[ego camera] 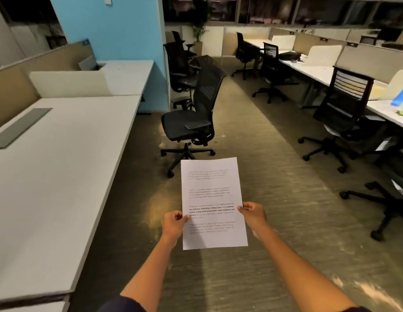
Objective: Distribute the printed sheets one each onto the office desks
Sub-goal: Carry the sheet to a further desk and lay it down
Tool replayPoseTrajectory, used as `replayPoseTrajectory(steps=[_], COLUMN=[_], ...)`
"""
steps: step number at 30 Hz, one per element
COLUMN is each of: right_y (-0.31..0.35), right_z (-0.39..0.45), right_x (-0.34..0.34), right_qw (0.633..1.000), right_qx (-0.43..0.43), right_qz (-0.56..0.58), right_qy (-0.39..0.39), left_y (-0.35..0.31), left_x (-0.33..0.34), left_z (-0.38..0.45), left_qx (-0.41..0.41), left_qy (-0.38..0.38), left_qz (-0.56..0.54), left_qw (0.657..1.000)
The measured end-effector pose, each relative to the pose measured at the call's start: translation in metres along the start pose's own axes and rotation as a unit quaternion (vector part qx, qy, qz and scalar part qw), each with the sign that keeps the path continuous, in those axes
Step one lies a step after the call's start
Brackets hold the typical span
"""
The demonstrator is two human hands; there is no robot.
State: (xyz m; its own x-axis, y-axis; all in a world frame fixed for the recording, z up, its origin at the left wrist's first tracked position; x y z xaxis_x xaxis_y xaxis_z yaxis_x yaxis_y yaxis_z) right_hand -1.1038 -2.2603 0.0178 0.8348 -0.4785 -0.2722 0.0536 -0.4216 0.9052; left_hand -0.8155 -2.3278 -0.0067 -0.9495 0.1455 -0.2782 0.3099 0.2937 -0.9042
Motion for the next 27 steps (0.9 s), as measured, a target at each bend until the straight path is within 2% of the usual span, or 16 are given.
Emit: replayPoseTrajectory(steps=[6, 15, 18, 20, 24, 26, 27], right_y=[0.033, 0.117, 0.157, 0.189, 0.223, 0.242, 0.247], right_z=[0.113, 0.302, 0.337, 0.379, 0.404, 0.424, 0.424], right_x=[0.066, 0.212, 0.248, 0.297, 0.35, 0.404, 0.405], right_qw=[0.999, 0.986, 0.979, 0.969, 0.956, 0.943, 0.943], right_qx=[0.014, -0.005, -0.028, -0.045, -0.061, -0.067, -0.065], right_qz=[-0.001, -0.039, -0.057, -0.082, -0.093, -0.113, -0.11], right_qy=[0.032, 0.164, 0.194, 0.228, 0.272, 0.307, 0.307], left_y=[-0.028, -0.07, -0.093, -0.102, -0.106, -0.101, -0.104], left_x=[-0.016, -0.063, -0.082, -0.105, -0.132, -0.161, -0.162], left_z=[0.103, 0.275, 0.309, 0.348, 0.376, 0.402, 0.404], left_qx=[-0.014, -0.064, -0.059, -0.074, -0.093, -0.105, -0.104], left_qy=[-0.013, -0.116, -0.146, -0.187, -0.225, -0.263, -0.26], left_qz=[-0.011, 0.029, 0.03, 0.014, 0.008, -0.003, -0.006], left_qw=[1.0, 0.991, 0.987, 0.98, 0.97, 0.959, 0.96])
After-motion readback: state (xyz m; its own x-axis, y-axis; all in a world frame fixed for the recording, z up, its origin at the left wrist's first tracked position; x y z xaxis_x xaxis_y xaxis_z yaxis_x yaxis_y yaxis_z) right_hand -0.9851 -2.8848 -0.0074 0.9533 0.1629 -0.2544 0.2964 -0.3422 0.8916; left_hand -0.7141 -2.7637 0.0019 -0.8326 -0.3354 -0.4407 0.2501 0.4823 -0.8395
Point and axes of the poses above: each hand's wrist, its own z-axis towards the middle knuckle, its own x-axis out of the palm, y = z × x, the point moved 8 cm from there along z, towards the middle knuckle
